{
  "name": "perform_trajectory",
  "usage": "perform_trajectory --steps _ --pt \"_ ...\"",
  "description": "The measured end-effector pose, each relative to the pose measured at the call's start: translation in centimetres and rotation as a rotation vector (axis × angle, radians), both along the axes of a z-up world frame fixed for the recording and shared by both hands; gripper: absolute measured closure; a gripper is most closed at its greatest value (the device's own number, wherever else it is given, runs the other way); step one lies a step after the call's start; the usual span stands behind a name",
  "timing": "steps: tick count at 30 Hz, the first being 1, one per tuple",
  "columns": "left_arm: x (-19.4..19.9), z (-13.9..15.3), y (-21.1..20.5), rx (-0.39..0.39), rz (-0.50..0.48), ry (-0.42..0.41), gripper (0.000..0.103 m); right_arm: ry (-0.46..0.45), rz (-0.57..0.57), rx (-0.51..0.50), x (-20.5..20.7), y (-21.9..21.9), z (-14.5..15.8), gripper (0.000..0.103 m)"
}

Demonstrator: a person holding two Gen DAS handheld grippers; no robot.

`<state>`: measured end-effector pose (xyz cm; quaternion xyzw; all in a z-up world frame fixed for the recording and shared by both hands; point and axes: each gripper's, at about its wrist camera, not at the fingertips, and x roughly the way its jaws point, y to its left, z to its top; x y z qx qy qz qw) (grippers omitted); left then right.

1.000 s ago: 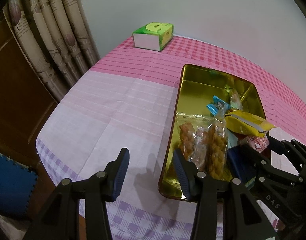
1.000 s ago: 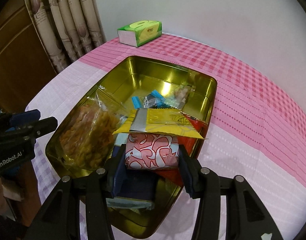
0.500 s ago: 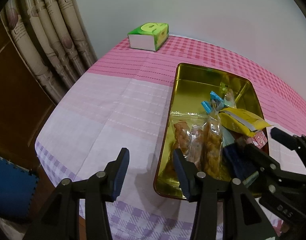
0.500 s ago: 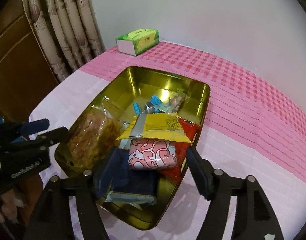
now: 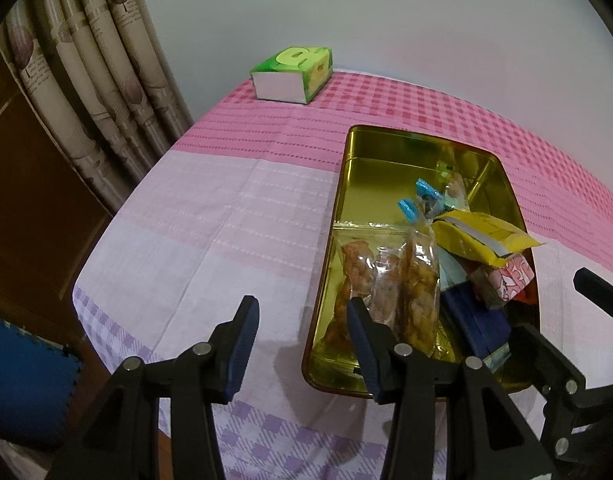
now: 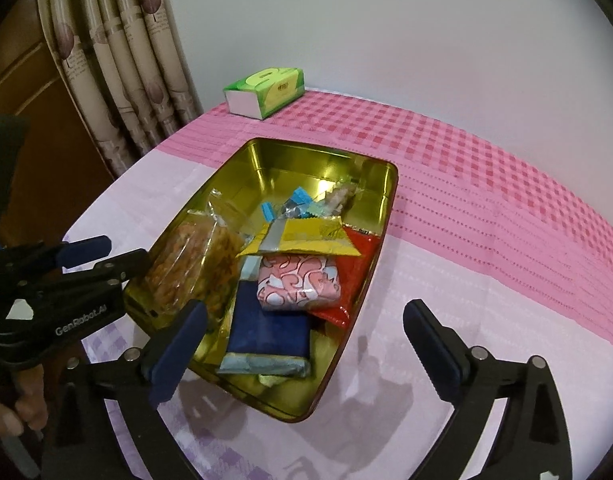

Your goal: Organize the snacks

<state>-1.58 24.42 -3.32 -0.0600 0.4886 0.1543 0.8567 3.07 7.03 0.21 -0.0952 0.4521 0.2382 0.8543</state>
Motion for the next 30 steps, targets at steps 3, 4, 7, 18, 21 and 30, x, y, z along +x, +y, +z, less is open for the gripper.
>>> perform_trajectory --steps 3,4,7,18,21,30 --pt "0.0 0.05 -0.22 0.009 -0.007 -0.001 0.056 0.005 0.0 -0.009 -0.1 0.06 -0.27 0.005" --pt "-0.01 0.06 -0.28 0.011 -0.009 -0.002 0.056 0.008 0.002 -0.01 -0.11 0.08 -0.36 0.005" --pt "0.0 0.07 -0.38 0.018 -0.013 -0.003 0.056 0.013 0.005 -0.015 -0.15 0.15 -0.62 0.005" --pt "0.06 0.07 -0.53 0.031 -0.017 -0.004 0.056 0.018 0.006 -0.018 -0.33 0.24 -0.87 0.005" --pt "0.03 0.13 -0.61 0.033 -0.02 -0.008 0.056 0.02 0.005 -0.017 -0.27 0.23 -0.97 0.005" --pt "-0.04 0.23 -0.46 0.029 -0.022 -0.01 0.056 0.021 0.007 -0.015 -0.35 0.3 -0.98 0.005"
